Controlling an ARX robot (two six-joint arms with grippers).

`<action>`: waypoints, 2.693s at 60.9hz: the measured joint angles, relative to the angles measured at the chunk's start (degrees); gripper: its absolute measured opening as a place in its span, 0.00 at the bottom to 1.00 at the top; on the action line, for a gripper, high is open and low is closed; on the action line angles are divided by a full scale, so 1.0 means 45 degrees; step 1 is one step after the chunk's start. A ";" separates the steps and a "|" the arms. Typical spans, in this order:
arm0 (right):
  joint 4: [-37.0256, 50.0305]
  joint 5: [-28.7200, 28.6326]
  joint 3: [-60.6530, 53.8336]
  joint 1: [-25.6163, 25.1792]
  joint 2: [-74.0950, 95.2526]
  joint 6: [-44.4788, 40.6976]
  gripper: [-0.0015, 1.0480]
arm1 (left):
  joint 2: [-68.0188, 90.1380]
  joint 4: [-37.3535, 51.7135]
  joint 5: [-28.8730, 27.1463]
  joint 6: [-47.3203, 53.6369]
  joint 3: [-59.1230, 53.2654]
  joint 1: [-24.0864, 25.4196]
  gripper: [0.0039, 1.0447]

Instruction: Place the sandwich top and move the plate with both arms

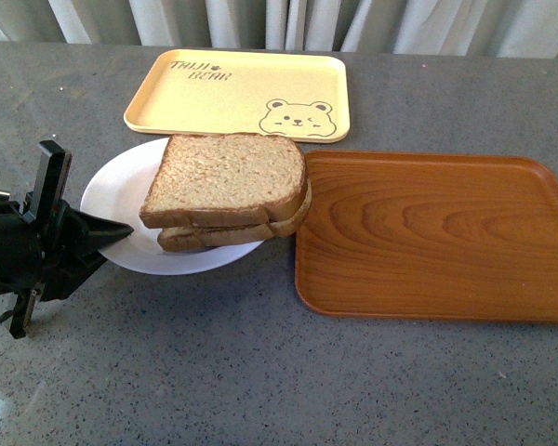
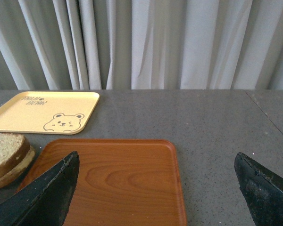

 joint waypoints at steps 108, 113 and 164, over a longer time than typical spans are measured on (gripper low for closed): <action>0.0000 0.0000 0.0000 0.0000 -0.0005 -0.0005 0.91 | 0.3725 -0.6878 -0.0063 0.0121 1.1851 -0.0554 0.02; 0.0000 0.0000 0.0000 0.0000 -0.0005 -0.0005 0.91 | 0.4022 -0.7111 -0.0146 0.0151 1.2322 -0.0554 0.02; 0.0000 0.0005 0.0000 0.0000 -0.0005 -0.0005 0.91 | 0.4896 -0.8116 -0.0175 0.0656 1.3687 -0.0539 0.12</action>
